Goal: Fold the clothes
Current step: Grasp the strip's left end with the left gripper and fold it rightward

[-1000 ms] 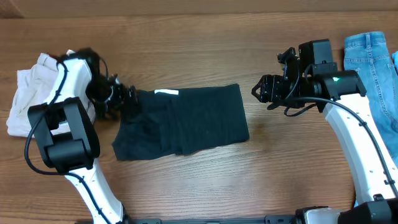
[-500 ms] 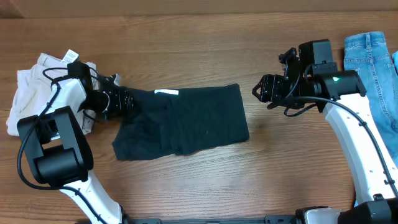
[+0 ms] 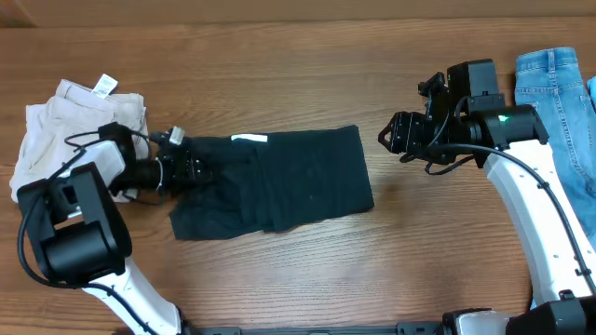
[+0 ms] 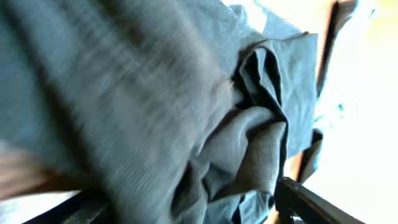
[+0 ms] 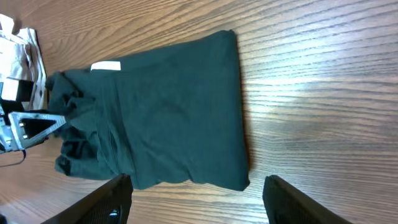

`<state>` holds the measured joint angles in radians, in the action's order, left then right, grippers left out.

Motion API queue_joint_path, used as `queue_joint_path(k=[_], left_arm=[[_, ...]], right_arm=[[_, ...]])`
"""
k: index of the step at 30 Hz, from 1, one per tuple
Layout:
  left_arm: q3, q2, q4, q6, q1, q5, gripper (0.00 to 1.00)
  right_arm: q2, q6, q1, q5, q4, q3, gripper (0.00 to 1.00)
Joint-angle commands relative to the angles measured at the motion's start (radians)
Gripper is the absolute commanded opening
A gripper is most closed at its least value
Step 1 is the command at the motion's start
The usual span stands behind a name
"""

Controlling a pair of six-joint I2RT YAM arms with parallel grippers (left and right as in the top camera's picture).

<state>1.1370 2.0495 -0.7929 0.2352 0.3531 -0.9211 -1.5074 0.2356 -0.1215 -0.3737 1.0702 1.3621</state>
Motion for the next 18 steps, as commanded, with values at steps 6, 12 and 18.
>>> queue_joint_path(k=[6, 12, 18], left_arm=[[-0.092, 0.134, -0.047, 0.061, -0.087, 0.274, 0.04], [0.014, 0.049, -0.161, -0.048, -0.098, 0.270, 0.04], [0.216, -0.146, -0.298, -0.216, -0.083, 0.407, 0.04]], right_arm=[[0.013, 0.003, -0.001, 0.007, -0.003, 0.020, 0.71], [0.013, 0.003, -0.001, 0.007, -0.011, 0.020, 0.71], [0.013, 0.000, -0.001, 0.007, -0.014, 0.020, 0.71]])
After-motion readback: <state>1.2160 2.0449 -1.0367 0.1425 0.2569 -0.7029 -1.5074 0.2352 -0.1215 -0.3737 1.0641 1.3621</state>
